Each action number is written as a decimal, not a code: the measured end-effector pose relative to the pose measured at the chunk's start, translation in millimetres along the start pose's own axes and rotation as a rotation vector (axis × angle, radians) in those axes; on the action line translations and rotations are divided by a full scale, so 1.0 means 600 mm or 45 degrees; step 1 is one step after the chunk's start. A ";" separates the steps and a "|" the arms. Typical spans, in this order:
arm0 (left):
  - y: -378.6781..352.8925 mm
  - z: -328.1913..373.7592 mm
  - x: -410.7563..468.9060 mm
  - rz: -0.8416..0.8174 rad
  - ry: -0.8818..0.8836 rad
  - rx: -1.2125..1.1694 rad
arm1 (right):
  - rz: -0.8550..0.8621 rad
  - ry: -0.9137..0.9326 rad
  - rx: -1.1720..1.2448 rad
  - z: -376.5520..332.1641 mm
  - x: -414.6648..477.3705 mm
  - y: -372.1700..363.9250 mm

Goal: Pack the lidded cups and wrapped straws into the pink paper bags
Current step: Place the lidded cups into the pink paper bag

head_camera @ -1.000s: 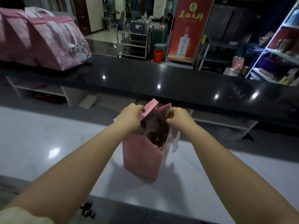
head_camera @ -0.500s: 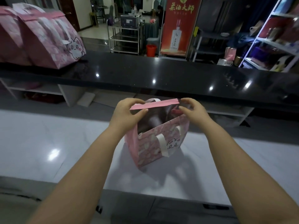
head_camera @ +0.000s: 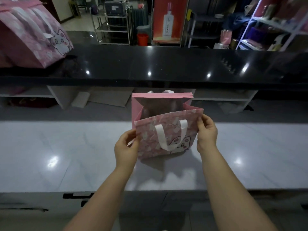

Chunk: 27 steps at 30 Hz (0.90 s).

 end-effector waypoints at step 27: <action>-0.561 0.092 -0.285 -0.986 0.365 -0.541 | 1.029 0.407 0.088 -0.175 -0.210 0.613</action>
Point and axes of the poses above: each hand's wrist, its own x-axis towards the middle knuckle, its own y-axis out of the back of the hand, z = x × y, the point moved 3 cm from there along x, towards the middle knuckle, and after that the axes turned 4 degrees about -x, right-handed, at the moved point
